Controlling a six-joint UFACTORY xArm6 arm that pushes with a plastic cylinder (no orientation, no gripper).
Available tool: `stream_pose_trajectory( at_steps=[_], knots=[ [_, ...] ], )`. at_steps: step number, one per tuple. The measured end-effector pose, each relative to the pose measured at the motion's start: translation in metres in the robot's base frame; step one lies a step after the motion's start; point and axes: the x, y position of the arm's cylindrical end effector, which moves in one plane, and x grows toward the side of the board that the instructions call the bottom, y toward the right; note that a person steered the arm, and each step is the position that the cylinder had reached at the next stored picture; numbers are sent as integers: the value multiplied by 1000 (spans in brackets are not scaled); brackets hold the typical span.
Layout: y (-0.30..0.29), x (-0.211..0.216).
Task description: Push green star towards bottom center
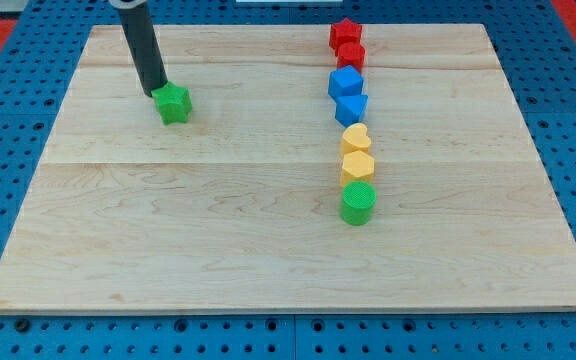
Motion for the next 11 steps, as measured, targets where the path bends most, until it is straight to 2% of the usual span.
stream_pose_trajectory(
  at_steps=[2,3,4,5,7,9,10,11],
  knots=[
    [54,73],
    [60,63],
    [67,34],
    [83,44],
    [90,92],
    [124,151],
    [122,159],
    [92,169]
  ],
)
